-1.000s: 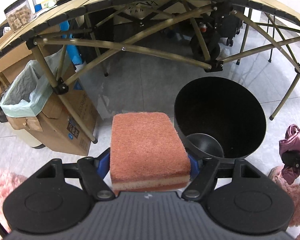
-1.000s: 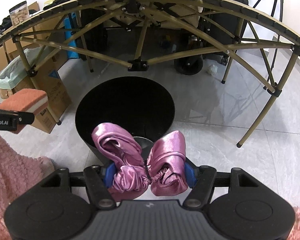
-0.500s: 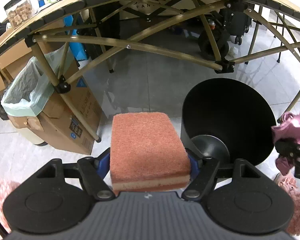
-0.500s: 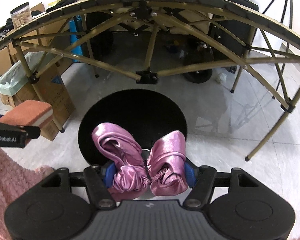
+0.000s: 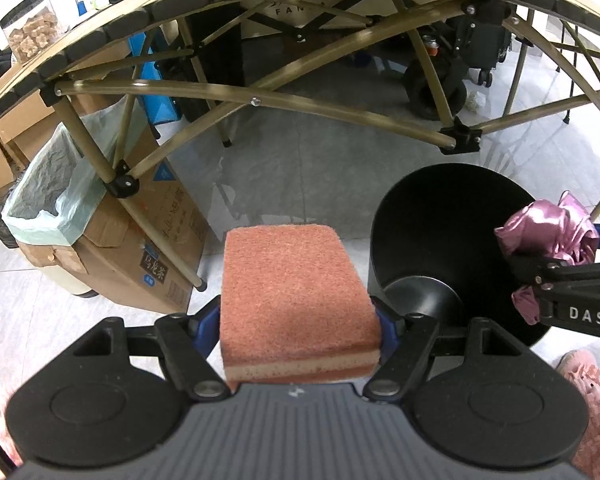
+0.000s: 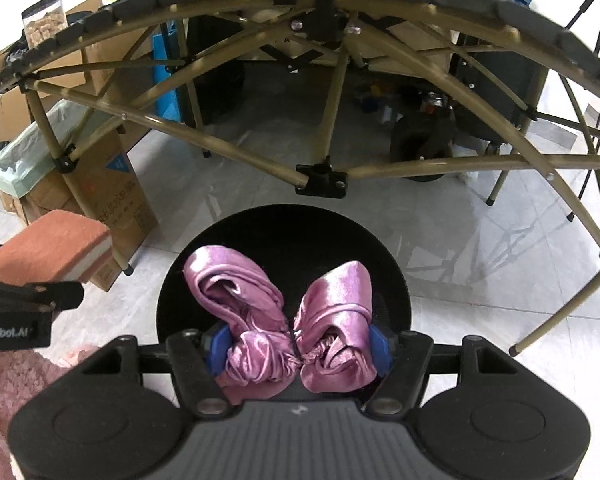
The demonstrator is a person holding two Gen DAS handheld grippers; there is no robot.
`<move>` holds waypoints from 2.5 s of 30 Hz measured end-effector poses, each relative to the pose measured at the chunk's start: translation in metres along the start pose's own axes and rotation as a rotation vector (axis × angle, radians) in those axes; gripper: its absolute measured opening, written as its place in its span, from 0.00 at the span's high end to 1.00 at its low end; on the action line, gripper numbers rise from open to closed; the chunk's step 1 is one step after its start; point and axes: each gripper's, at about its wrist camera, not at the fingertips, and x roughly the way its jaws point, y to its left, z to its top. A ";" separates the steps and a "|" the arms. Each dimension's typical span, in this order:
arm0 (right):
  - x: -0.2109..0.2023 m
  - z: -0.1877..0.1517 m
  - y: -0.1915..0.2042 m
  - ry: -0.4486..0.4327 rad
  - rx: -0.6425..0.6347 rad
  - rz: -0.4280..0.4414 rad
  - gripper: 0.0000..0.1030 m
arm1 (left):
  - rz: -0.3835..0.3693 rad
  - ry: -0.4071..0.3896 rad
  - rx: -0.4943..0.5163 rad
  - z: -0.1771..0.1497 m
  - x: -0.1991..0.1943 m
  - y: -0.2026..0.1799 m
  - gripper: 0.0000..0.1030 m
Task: Collect trash
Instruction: 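Open the right gripper to drop the satin scrunchie into the bin, then move the left gripper with the sponge over the bin opening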
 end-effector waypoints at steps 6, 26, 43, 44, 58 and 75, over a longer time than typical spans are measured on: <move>0.013 0.009 0.001 0.002 -0.015 0.008 0.27 | 0.006 0.010 -0.011 0.004 0.004 0.002 0.28; 0.019 0.011 -0.011 0.013 0.002 -0.058 0.00 | 0.020 0.022 0.008 0.003 0.008 -0.003 0.28; 0.002 0.007 -0.045 -0.005 0.103 -0.110 0.00 | -0.017 -0.024 0.073 0.011 -0.001 -0.034 0.28; 0.000 0.006 -0.050 -0.007 0.116 -0.113 0.00 | -0.021 -0.028 0.081 0.012 -0.002 -0.037 0.28; -0.034 0.008 -0.091 -0.069 0.227 -0.143 0.00 | -0.063 -0.018 0.149 0.017 0.003 -0.069 0.28; -0.062 0.007 -0.129 -0.127 0.320 -0.223 0.00 | -0.144 0.049 0.226 0.031 0.023 -0.121 0.28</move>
